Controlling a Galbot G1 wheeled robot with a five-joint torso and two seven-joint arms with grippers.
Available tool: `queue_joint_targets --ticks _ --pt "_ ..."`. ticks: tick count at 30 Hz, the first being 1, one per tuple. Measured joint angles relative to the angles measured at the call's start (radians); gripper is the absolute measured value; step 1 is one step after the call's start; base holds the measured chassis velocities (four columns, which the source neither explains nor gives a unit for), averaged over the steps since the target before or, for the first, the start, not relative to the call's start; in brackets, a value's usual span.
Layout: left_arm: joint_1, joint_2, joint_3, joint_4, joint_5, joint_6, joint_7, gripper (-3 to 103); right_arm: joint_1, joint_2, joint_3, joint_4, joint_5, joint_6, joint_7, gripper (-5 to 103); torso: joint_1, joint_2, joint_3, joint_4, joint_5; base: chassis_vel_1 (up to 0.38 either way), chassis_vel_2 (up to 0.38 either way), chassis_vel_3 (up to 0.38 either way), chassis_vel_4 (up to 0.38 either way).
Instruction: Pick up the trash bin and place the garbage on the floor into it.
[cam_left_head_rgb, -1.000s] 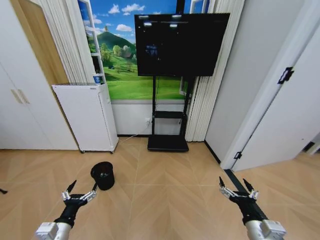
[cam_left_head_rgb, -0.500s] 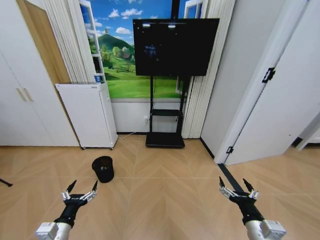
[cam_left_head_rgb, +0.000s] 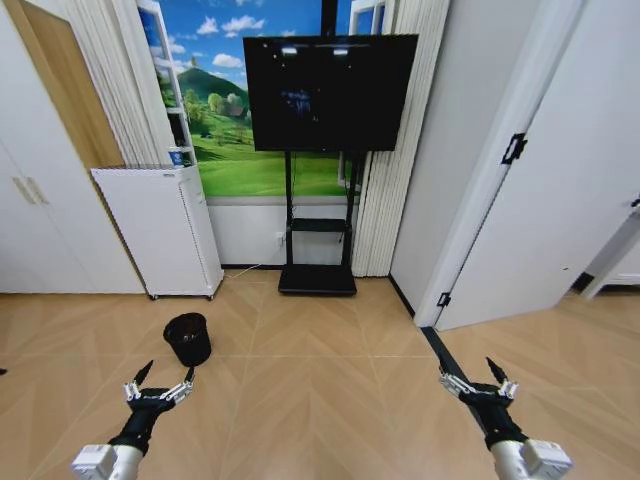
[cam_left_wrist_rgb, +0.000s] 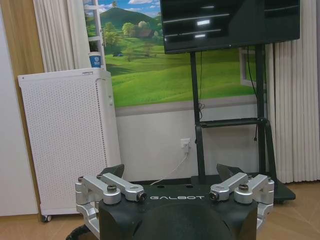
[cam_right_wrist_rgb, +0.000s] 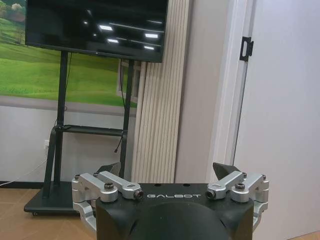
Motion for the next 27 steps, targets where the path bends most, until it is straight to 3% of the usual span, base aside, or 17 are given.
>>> queue_joint_targets --ticks 15,23,24,27 --pt "0.000 0.000 0.000 0.000 0.000 0.000 -0.001 100 0.000 0.000 0.000 0.000 0.000 0.000 0.000 100 0.000 0.000 0.000 0.0003 -0.0002 0.176 0.179 -0.164 -0.178" --pt "0.000 0.000 0.000 0.000 0.000 0.000 -0.001 100 0.000 0.000 0.000 0.000 0.000 0.000 0.000 100 0.000 0.000 0.000 0.0001 -0.0011 0.305 0.293 -0.302 -0.299" --pt "0.000 0.000 -0.001 0.000 0.000 0.000 -0.001 100 0.000 0.000 0.000 0.000 0.000 0.000 0.000 100 0.000 0.000 0.000 0.0001 0.0007 0.356 0.373 -0.351 -0.359" --pt "0.000 0.000 0.000 0.000 0.000 0.000 -0.001 100 0.000 0.000 0.000 0.000 0.000 0.000 0.000 100 0.000 0.000 0.000 0.0003 -0.0015 0.366 0.364 -0.377 -0.359"
